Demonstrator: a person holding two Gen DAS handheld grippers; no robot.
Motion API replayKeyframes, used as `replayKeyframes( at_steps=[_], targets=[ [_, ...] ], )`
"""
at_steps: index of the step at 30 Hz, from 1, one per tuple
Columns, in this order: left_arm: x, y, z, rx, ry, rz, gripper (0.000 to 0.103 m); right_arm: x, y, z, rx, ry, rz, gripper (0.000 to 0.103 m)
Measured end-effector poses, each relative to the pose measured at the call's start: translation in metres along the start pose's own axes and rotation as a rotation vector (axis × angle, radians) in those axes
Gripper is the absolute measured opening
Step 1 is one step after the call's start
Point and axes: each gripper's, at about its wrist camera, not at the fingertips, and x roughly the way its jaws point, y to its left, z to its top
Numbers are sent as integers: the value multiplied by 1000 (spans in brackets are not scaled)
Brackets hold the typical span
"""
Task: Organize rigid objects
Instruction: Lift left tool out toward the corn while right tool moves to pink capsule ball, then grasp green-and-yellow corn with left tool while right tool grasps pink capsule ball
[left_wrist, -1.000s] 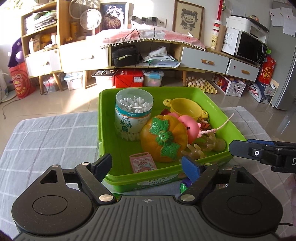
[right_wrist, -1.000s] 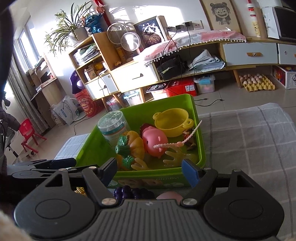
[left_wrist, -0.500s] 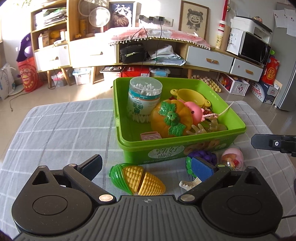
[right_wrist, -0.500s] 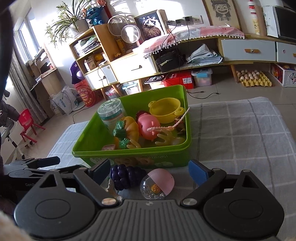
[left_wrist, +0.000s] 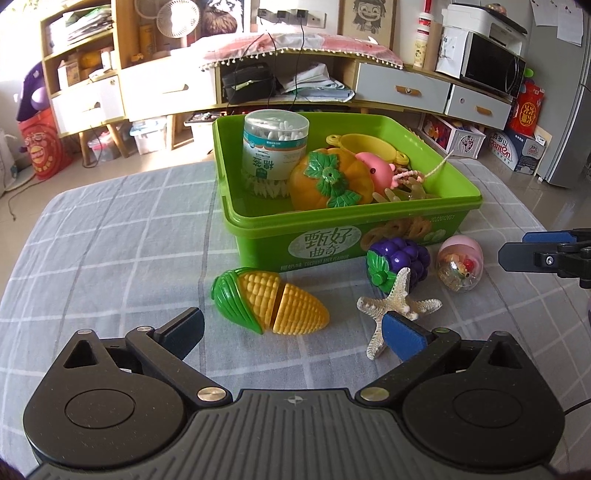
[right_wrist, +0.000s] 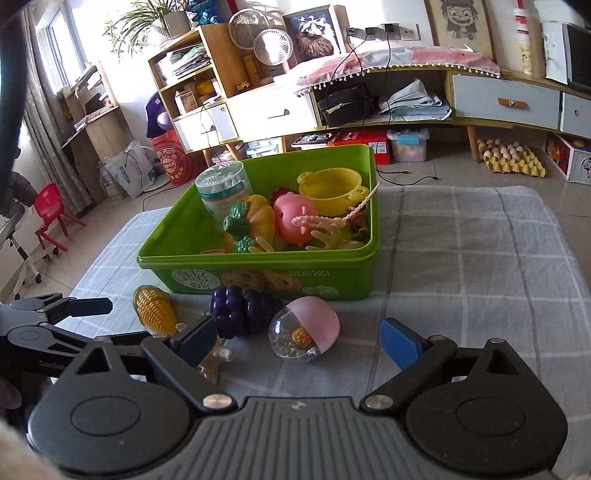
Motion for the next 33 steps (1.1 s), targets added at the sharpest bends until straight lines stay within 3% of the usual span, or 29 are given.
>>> replayKeyframes(
  at_steps=[16, 24, 33],
  targets=[
    [29, 20, -29, 55, -10, -29, 98, 36, -4, -36, -111, 100, -53, 72],
    [33, 18, -32, 76, -72, -48, 99, 45, -1, -45, -192, 45, -85, 80],
    [39, 15, -29, 79, -110, -54, 99, 54, 7, -46, -236, 9, -112, 80]
  ],
)
